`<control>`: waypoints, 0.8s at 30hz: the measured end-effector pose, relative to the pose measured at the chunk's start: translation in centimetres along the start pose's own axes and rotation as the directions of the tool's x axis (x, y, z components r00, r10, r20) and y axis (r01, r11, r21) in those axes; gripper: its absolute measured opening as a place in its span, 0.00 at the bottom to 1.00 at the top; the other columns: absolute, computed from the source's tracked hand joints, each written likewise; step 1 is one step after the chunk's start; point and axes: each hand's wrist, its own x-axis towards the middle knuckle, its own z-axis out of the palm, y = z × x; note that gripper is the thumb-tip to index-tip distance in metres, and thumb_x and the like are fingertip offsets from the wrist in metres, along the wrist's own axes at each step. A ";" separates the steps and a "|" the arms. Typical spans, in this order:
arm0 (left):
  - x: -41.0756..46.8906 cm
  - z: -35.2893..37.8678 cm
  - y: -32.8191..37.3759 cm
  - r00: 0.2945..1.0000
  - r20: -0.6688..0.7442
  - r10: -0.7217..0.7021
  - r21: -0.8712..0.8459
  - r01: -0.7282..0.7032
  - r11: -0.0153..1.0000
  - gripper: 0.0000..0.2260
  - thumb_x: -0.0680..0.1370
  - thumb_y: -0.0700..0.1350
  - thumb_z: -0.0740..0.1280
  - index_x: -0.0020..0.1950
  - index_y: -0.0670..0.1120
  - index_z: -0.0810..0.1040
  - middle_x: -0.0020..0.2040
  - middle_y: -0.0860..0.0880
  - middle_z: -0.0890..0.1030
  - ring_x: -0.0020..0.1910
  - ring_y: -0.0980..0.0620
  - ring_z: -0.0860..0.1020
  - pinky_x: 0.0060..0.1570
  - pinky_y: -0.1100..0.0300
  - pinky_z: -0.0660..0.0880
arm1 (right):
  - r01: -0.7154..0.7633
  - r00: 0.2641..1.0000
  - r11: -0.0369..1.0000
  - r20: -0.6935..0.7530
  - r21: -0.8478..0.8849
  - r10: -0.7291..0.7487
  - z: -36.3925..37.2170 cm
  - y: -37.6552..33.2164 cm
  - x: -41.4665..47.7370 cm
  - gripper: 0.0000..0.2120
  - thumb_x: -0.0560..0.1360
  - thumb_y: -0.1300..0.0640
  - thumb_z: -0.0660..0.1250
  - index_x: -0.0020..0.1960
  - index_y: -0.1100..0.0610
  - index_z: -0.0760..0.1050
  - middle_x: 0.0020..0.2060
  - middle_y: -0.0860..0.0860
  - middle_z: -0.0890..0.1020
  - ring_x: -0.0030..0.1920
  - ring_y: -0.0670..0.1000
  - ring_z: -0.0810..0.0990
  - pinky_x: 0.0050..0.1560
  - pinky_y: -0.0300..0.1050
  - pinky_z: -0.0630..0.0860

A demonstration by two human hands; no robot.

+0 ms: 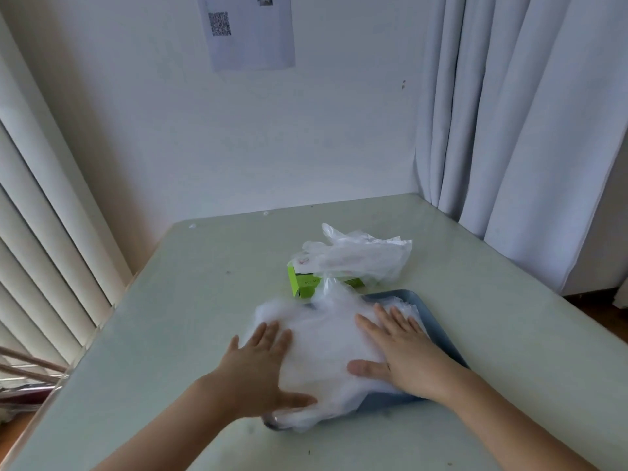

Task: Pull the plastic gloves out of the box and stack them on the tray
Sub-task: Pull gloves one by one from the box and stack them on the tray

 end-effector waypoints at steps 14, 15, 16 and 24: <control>6.4 -8.5 0.5 0.898 -0.432 0.082 -0.327 -0.241 0.914 0.21 0.81 0.52 0.60 0.72 0.50 0.66 0.72 0.51 0.69 0.68 0.51 0.68 0.73 0.54 0.51 | 0.079 0.857 0.985 -0.515 0.155 0.012 -5.1 3.1 5.9 0.14 0.73 0.53 0.71 0.58 0.53 0.77 0.56 0.45 0.78 0.57 0.48 0.76 0.54 0.41 0.71; 7.4 -8.4 0.4 0.905 -0.422 0.062 -0.362 -0.231 0.903 0.21 0.81 0.51 0.60 0.73 0.49 0.65 0.72 0.50 0.69 0.68 0.50 0.69 0.71 0.56 0.56 | 0.065 0.864 0.987 -0.504 0.145 0.017 -4.9 2.8 6.5 0.17 0.73 0.52 0.71 0.61 0.53 0.75 0.58 0.45 0.77 0.59 0.48 0.75 0.55 0.40 0.71; 8.2 -8.3 0.4 0.913 -0.406 0.040 -0.397 -0.215 0.892 0.22 0.81 0.51 0.60 0.74 0.48 0.64 0.72 0.49 0.68 0.68 0.48 0.69 0.69 0.56 0.60 | 0.042 0.874 0.990 -0.486 0.138 0.031 -4.8 2.6 7.0 0.19 0.73 0.52 0.71 0.63 0.52 0.73 0.61 0.45 0.75 0.61 0.47 0.73 0.55 0.40 0.70; 11.2 -7.3 0.0 0.960 -0.279 -0.003 -0.428 -0.122 0.896 0.27 0.80 0.52 0.62 0.76 0.45 0.59 0.76 0.48 0.62 0.74 0.49 0.61 0.69 0.59 0.57 | -0.110 0.917 0.992 -0.379 0.059 0.124 -4.4 2.2 10.4 0.18 0.72 0.58 0.66 0.60 0.57 0.66 0.58 0.51 0.70 0.56 0.53 0.70 0.43 0.41 0.65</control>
